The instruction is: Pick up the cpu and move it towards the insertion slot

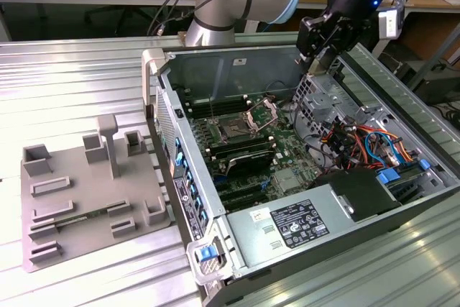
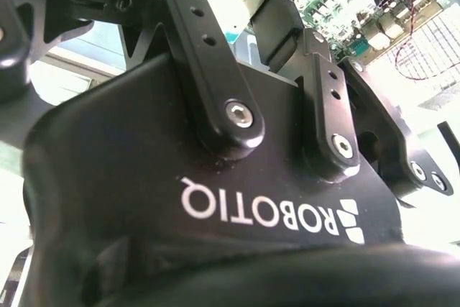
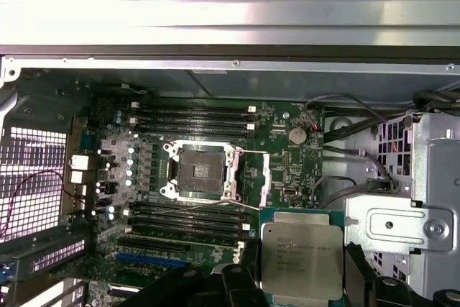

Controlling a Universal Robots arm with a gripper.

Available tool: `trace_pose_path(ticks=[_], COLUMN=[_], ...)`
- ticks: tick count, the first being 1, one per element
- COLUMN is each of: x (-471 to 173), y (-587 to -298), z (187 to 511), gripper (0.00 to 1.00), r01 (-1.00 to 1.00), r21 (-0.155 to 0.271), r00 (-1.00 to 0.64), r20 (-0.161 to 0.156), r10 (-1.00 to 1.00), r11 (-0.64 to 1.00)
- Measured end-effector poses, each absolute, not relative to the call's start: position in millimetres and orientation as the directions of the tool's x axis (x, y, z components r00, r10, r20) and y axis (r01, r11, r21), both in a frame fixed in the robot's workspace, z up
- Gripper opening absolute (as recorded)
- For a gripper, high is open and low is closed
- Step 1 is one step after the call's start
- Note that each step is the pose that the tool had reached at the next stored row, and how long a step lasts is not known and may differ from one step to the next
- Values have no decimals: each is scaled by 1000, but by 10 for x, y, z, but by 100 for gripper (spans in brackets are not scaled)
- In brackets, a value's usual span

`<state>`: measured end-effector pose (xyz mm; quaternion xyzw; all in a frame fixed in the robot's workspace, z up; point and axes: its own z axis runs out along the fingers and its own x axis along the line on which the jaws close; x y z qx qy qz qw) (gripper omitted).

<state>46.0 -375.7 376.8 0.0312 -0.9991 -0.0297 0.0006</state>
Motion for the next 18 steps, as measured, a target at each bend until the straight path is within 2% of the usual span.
trace_pose_path(ticks=[18], x=[430], y=[-3720], z=[3733], gripper=[55], r01=[-62], r21=[59], r00=[-998], r20=[-1], r10=[-62], r11=[996])
